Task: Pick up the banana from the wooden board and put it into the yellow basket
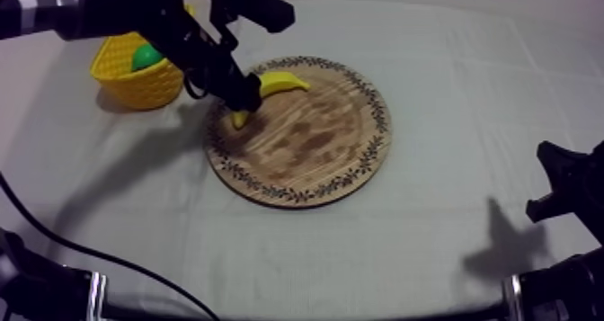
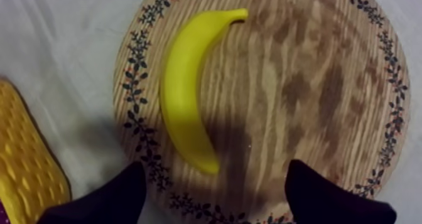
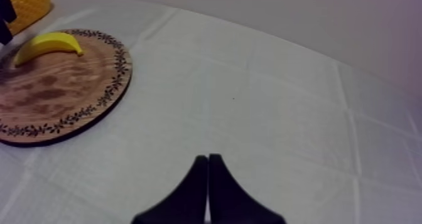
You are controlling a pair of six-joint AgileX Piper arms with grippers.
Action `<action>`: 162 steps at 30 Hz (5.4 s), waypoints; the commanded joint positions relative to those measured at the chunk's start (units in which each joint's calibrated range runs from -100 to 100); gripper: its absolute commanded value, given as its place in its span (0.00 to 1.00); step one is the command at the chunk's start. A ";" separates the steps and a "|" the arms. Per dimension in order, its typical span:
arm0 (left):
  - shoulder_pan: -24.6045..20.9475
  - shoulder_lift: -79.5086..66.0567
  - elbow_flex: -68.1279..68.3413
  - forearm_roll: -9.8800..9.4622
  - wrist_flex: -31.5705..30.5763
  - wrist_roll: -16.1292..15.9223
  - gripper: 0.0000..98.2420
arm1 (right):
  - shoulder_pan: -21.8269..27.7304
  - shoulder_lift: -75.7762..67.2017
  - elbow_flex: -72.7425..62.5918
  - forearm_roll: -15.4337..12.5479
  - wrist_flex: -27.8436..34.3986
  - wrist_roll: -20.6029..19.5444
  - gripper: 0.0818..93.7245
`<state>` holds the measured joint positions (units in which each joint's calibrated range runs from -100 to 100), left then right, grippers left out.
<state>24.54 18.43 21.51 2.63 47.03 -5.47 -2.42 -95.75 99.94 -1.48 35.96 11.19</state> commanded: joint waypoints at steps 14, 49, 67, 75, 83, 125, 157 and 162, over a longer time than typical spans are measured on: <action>-0.59 13.27 -10.26 0.22 -0.28 -0.41 0.79 | -0.03 0.00 -0.05 -0.01 0.00 0.02 0.00; -2.03 21.44 -17.83 2.13 -0.04 -1.33 0.21 | -0.03 0.00 -0.05 -0.01 0.00 0.02 0.00; -0.01 10.11 -12.60 1.70 -0.54 -0.41 0.18 | -0.03 0.00 -0.05 -0.01 0.00 0.02 0.00; 2.50 1.24 -8.04 1.83 -2.49 2.83 0.18 | -0.03 0.00 -0.05 -0.01 0.00 0.02 0.00; 3.98 -7.26 -5.82 1.66 -4.71 7.10 0.17 | -0.03 0.00 -0.05 -0.01 0.00 0.02 0.00; -21.23 0.53 -10.95 2.44 2.08 4.88 0.10 | -0.03 0.00 -0.05 -0.01 0.00 0.02 0.00; -22.98 -0.62 -7.21 3.23 -4.78 2.95 0.70 | -0.03 0.00 -0.05 -0.01 0.00 0.02 0.00; -22.72 -6.83 -2.90 3.72 -6.08 2.27 0.48 | -0.03 0.00 -0.05 -0.01 0.00 0.02 0.00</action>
<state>1.76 13.71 17.31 6.35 41.06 -3.16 -2.42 -95.75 99.94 -1.48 35.93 11.23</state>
